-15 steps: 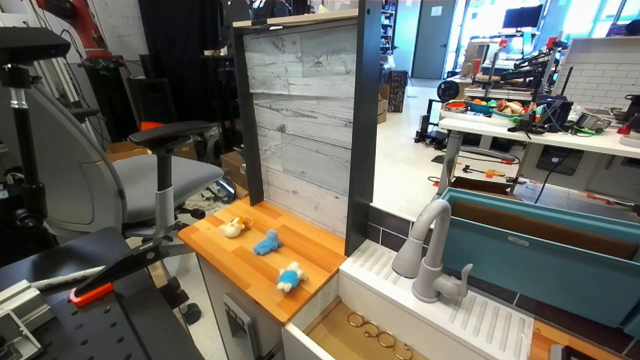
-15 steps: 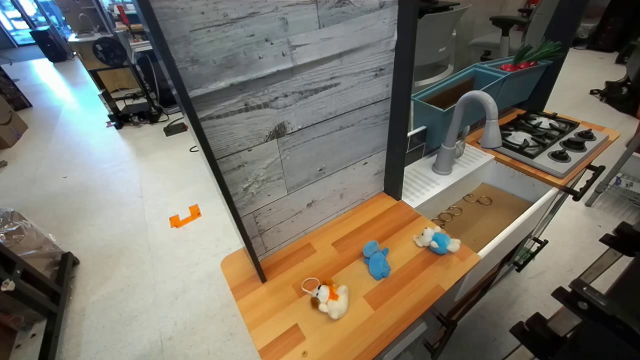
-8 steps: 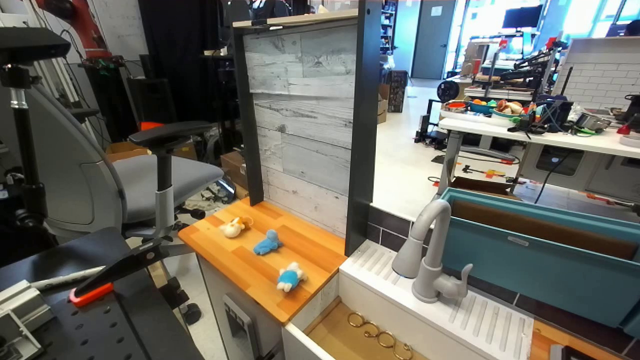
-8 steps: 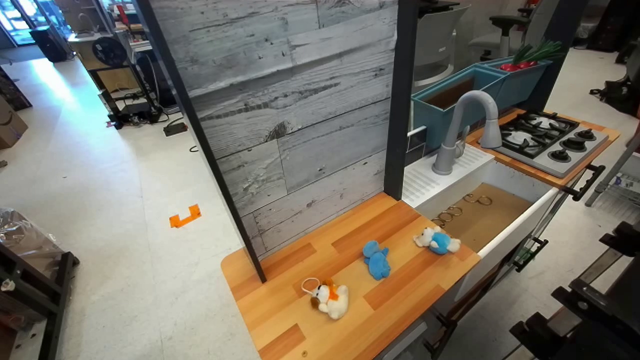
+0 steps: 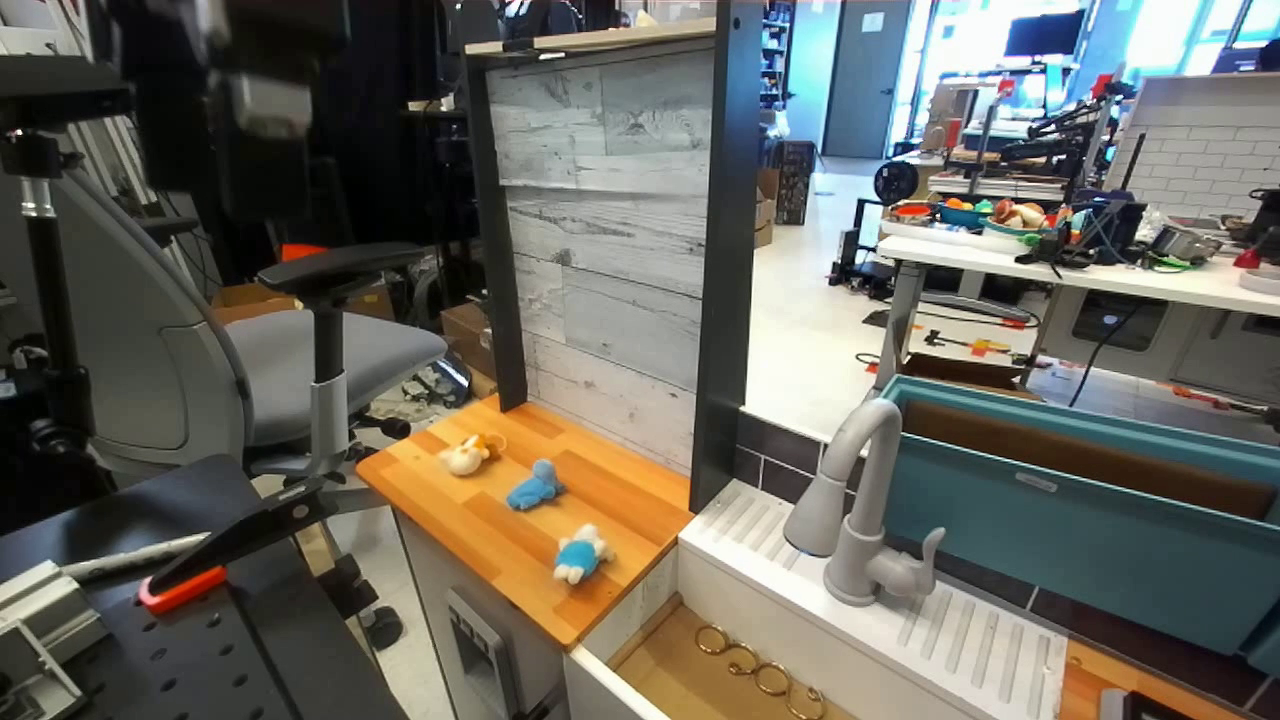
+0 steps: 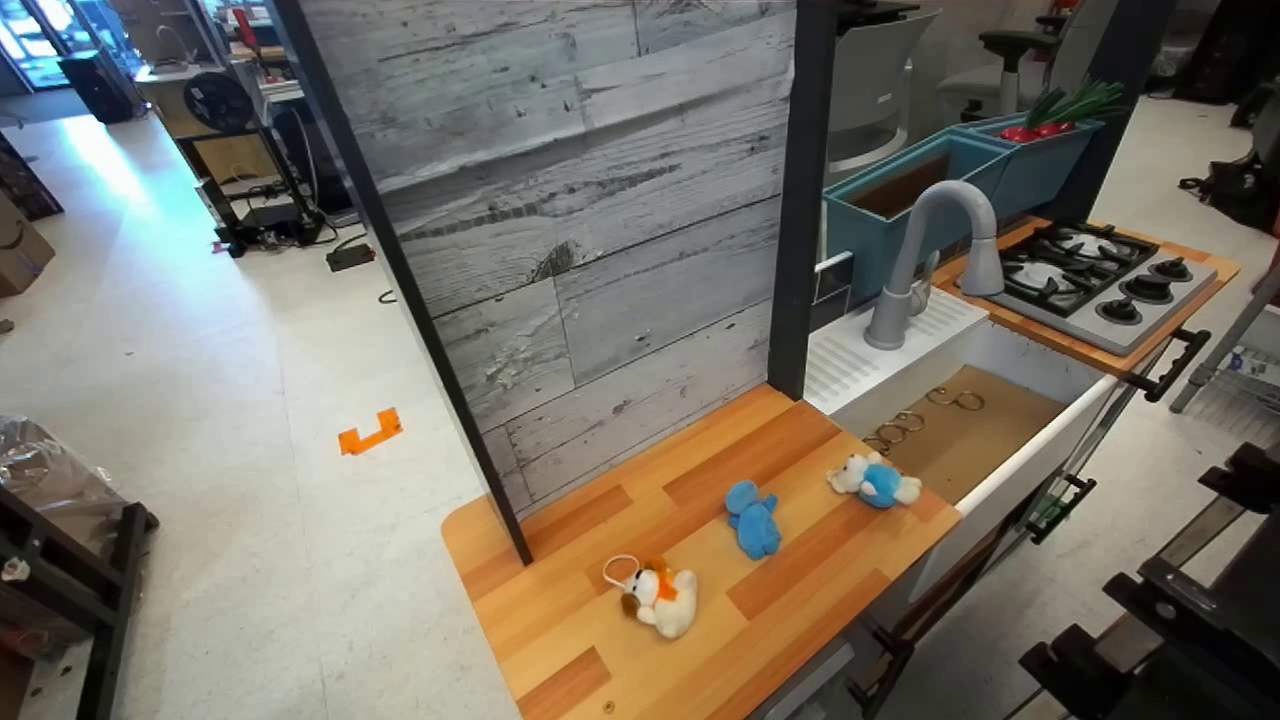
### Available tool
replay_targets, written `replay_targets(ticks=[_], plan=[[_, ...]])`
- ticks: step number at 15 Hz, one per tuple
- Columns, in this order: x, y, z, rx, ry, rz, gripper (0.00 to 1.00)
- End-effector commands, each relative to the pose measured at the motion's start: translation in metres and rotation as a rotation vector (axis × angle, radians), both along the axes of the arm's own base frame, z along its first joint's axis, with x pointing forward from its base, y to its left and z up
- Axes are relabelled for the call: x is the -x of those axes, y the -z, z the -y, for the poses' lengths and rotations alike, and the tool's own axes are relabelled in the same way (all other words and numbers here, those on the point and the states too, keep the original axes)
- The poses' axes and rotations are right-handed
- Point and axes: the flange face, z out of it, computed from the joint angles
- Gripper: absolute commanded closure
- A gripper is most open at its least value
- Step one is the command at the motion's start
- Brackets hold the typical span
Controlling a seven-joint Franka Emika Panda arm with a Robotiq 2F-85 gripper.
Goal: Pick the blue object and move it slightly up on the counter
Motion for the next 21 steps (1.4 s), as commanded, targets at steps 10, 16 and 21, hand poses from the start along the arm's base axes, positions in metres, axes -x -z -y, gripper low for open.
replay_targets(ticks=[10, 16, 21], plan=[[-0.136, 0.161, -0.04, 0.141, -0.017, -0.155, 0.0], [-0.167, 0.22, -0.064, 0.167, -0.114, 0.007, 0.0], [-0.182, 0.264, -0.068, 0.15, -0.168, 0.053, 0.0]])
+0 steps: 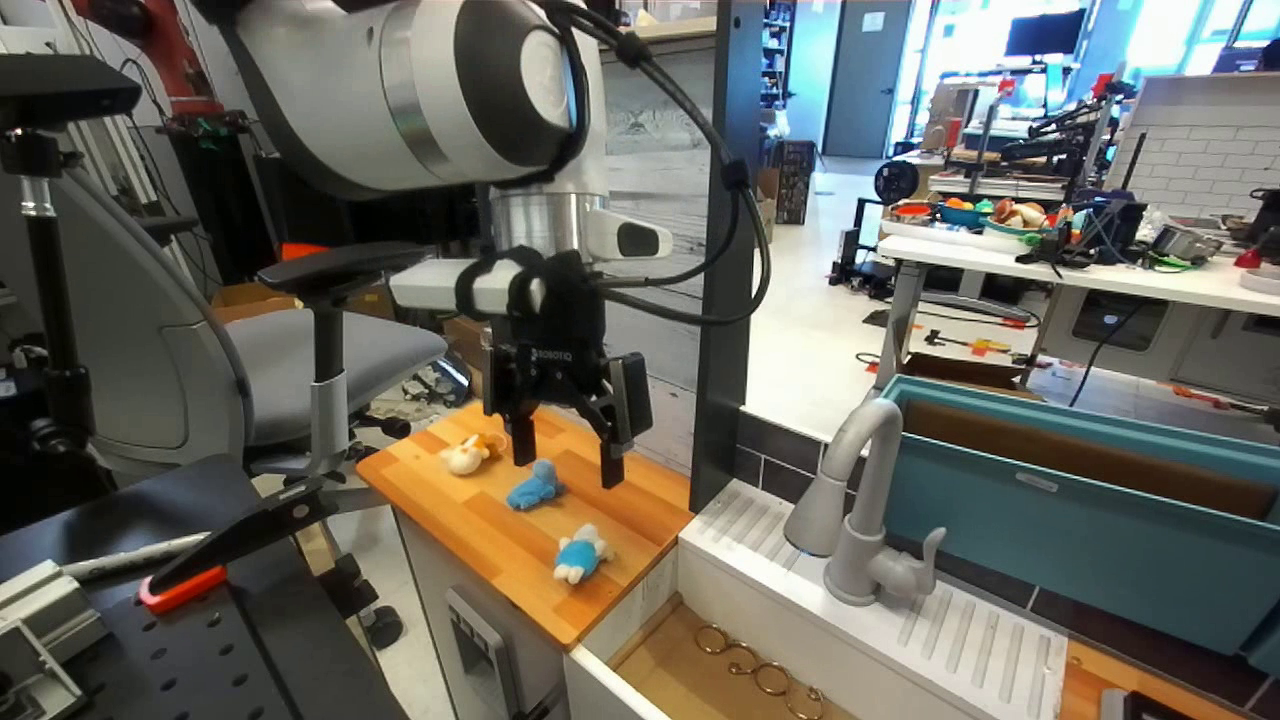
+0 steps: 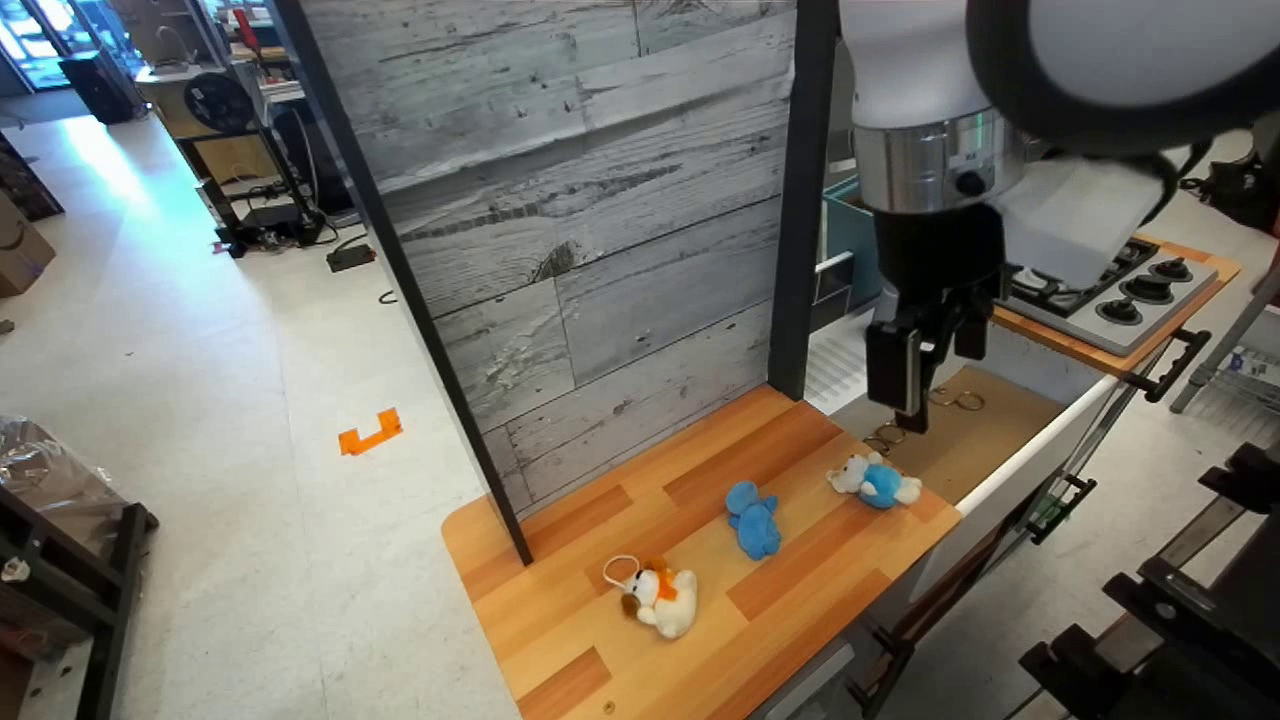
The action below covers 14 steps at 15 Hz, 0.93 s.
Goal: Pick the blue object and move it slightly up on the counter
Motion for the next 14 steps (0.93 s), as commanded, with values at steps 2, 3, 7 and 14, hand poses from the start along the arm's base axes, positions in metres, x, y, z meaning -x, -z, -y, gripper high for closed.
replay_targets(ticks=[2, 3, 7, 14], plan=[[-0.018, 0.036, 0.002, -0.002, -0.038, 0.018, 0.0], [-0.019, 0.044, 0.002, -0.001, -0.046, 0.011, 0.0], [-0.021, 0.072, 0.001, -0.036, -0.085, -0.025, 0.0], [-0.028, 0.113, 0.0, -0.045, -0.137, -0.062, 0.0]])
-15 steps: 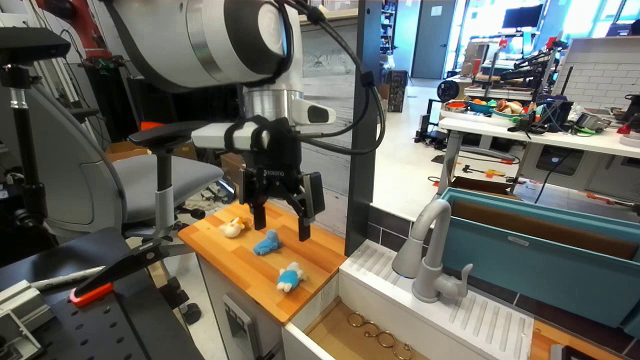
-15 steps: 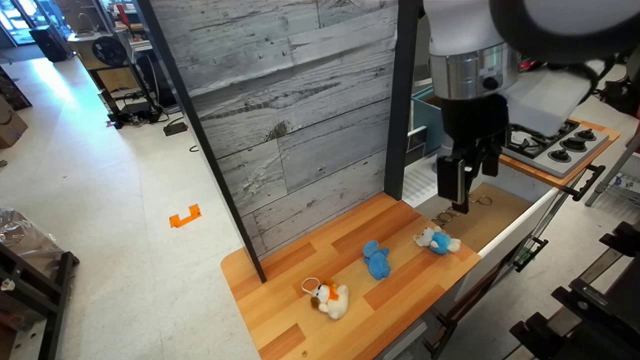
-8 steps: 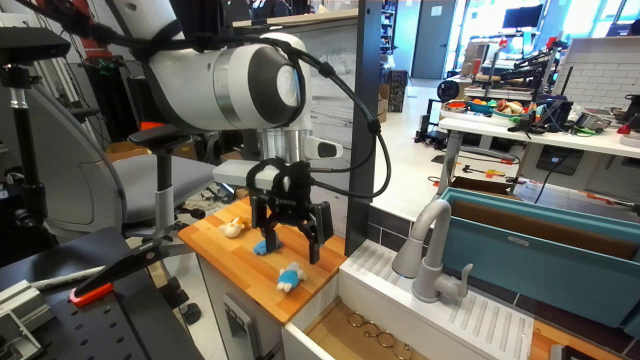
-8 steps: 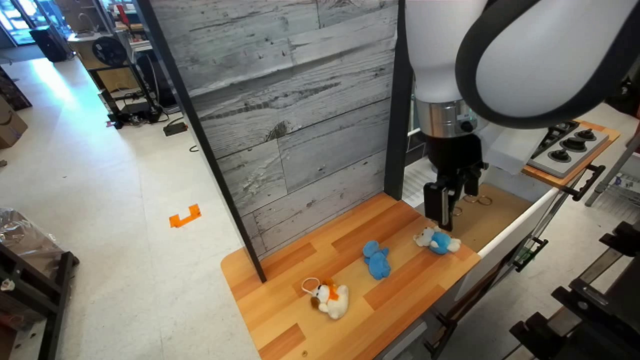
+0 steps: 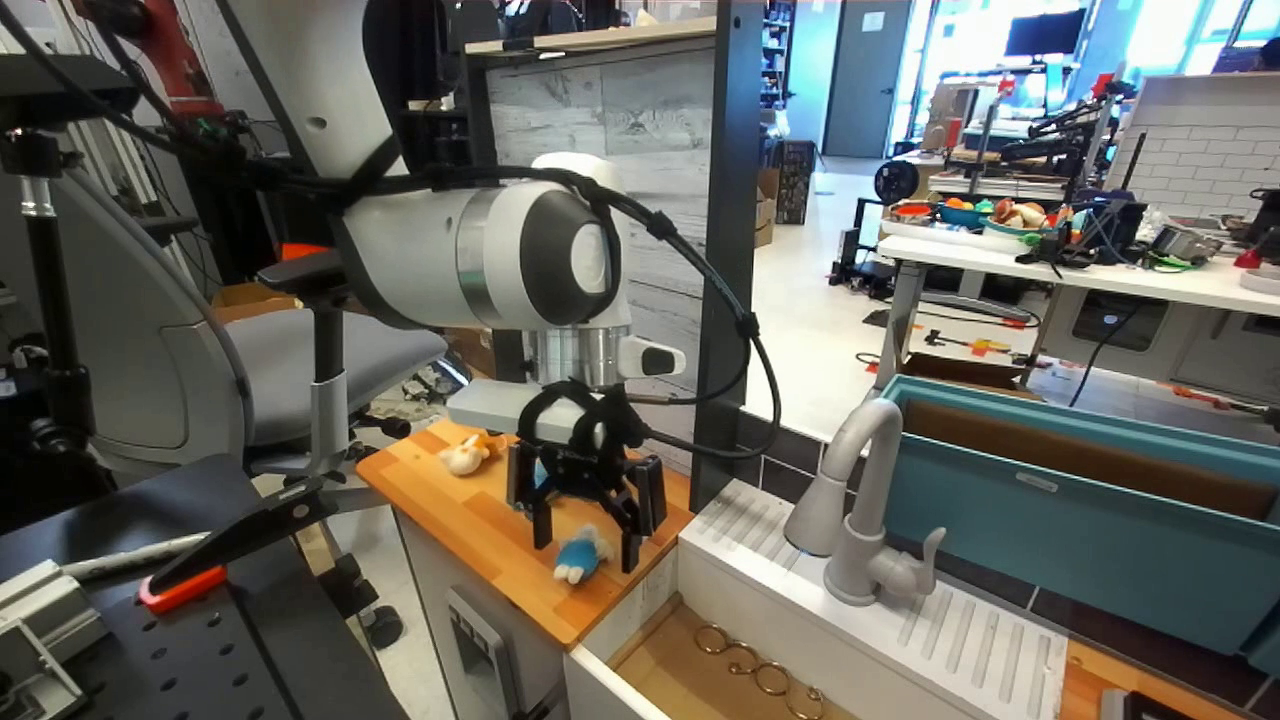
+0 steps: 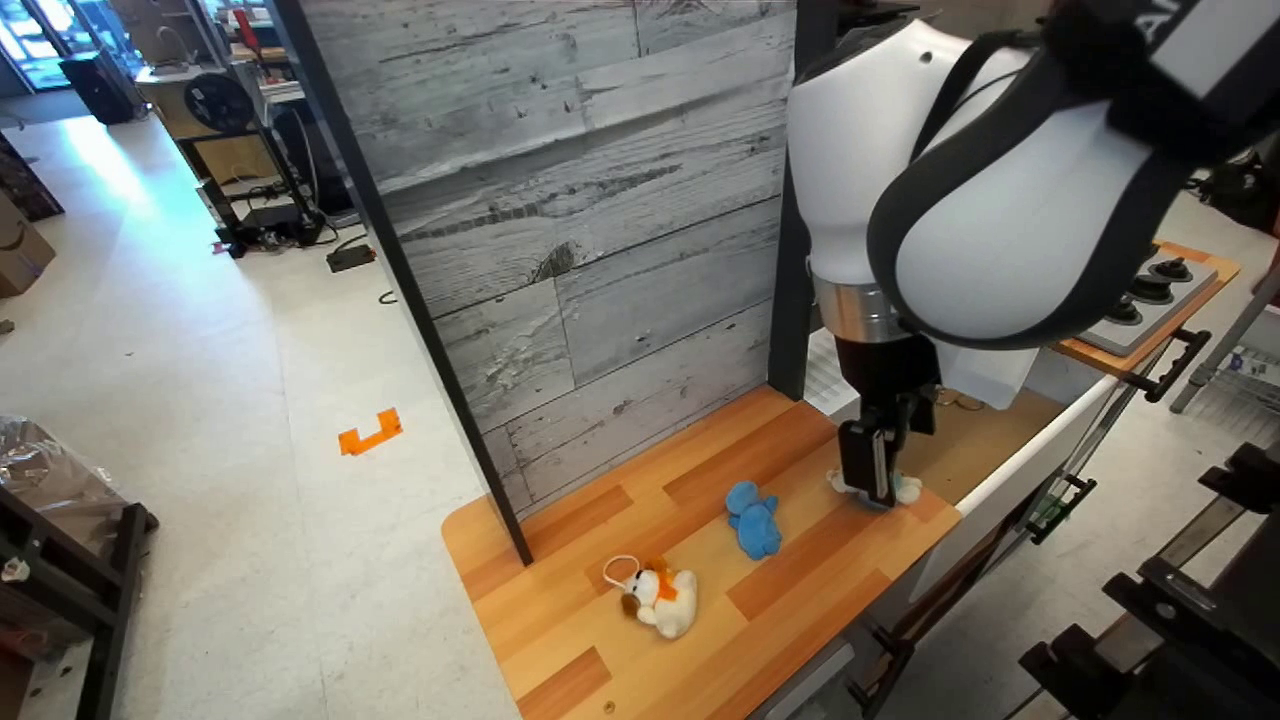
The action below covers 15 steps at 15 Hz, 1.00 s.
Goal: Pick the blue object and move it slightly up on the counter
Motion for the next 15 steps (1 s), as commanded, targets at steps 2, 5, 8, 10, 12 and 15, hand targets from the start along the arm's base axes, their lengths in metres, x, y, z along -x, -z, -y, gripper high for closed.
replay_targets(ticks=[2, 5, 8, 10, 12, 15], plan=[[-0.011, 0.019, -0.003, -0.031, -0.04, -0.007, 0.0], [-0.011, 0.027, -0.006, -0.033, -0.055, -0.027, 0.26], [-0.01, 0.032, -0.009, -0.033, -0.065, -0.028, 0.36], [-0.009, 0.031, -0.013, -0.03, -0.077, -0.022, 0.52], [-0.004, 0.028, -0.017, -0.025, -0.089, -0.021, 0.66], [0.001, 0.017, -0.017, -0.011, -0.091, -0.033, 0.88]])
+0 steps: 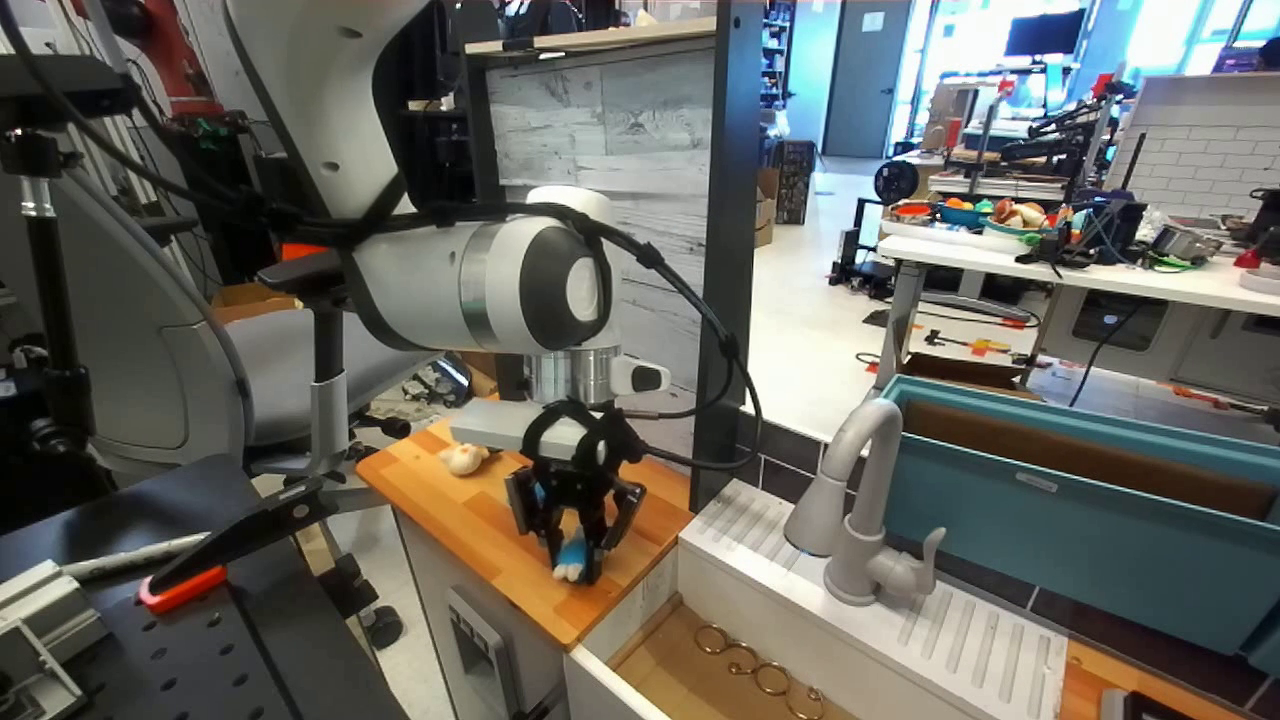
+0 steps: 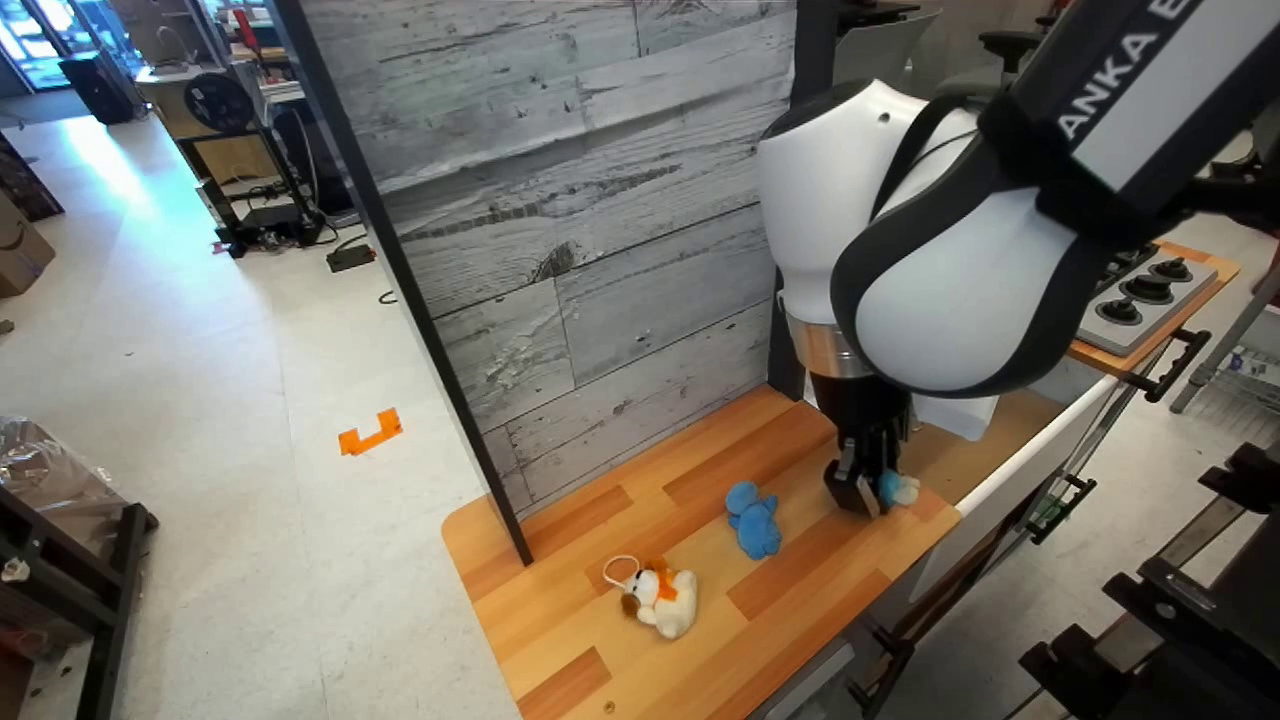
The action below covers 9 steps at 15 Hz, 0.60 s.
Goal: Pick the blue object and move it slightly up on the counter
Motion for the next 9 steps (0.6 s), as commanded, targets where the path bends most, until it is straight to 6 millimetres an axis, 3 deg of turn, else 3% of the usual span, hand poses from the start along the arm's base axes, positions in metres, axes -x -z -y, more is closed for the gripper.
replay_targets(ticks=[1, 3, 4, 9], plan=[[0.006, -0.012, 0.0, 0.014, -0.011, -0.015, 0.95], [0.006, -0.019, -0.002, 0.012, 0.011, -0.017, 0.99], [0.007, -0.021, -0.004, 0.014, 0.019, -0.019, 0.96], [0.004, -0.046, -0.032, 0.032, -0.021, 0.02, 0.97]])
